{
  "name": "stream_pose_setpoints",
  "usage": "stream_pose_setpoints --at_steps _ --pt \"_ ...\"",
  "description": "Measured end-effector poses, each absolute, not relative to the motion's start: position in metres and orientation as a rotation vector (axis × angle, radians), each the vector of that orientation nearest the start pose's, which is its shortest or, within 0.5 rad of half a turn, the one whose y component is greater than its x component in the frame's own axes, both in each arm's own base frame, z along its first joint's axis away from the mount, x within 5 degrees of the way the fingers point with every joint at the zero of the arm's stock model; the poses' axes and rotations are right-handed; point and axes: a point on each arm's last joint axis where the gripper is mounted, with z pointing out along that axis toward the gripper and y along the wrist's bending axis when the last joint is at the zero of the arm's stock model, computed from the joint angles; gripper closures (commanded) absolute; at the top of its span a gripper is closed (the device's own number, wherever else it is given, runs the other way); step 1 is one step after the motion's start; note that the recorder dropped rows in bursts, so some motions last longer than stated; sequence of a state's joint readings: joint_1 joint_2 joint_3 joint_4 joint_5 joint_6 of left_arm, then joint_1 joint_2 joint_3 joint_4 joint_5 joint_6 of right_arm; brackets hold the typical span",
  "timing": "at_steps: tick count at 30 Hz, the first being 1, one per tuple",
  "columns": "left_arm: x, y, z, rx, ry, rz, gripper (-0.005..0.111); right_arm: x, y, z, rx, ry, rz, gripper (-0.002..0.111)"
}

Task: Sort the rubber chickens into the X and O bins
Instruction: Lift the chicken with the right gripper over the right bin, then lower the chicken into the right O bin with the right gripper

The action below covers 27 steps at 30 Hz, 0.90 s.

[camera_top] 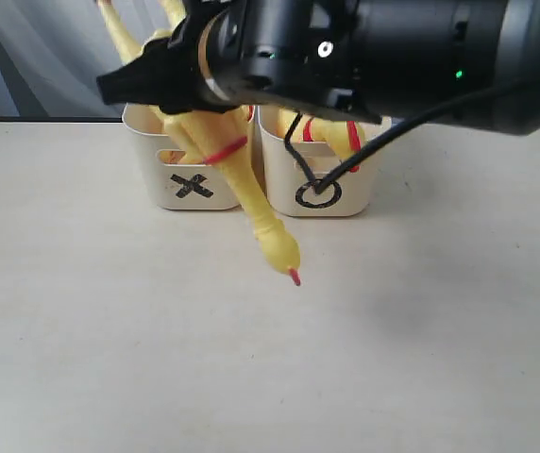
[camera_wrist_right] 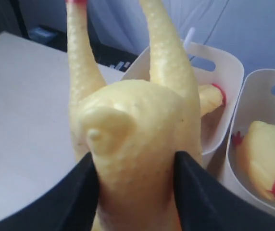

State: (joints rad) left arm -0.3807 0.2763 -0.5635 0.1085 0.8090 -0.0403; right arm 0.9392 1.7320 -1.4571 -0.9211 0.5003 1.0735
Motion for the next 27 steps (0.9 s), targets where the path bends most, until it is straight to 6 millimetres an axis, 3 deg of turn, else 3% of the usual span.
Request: stream_pose_setpoints --at_steps 10,27 --pt "0.046 -0.011 0.311 0.364 1.971 -0.143 0.107 0.293 0.287 0.352 -0.404 1.876 0.486 0.109" --pt "0.046 -0.011 0.311 0.364 1.971 -0.145 0.107 0.354 0.218 0.367 -0.175 1.764 0.663 0.109"
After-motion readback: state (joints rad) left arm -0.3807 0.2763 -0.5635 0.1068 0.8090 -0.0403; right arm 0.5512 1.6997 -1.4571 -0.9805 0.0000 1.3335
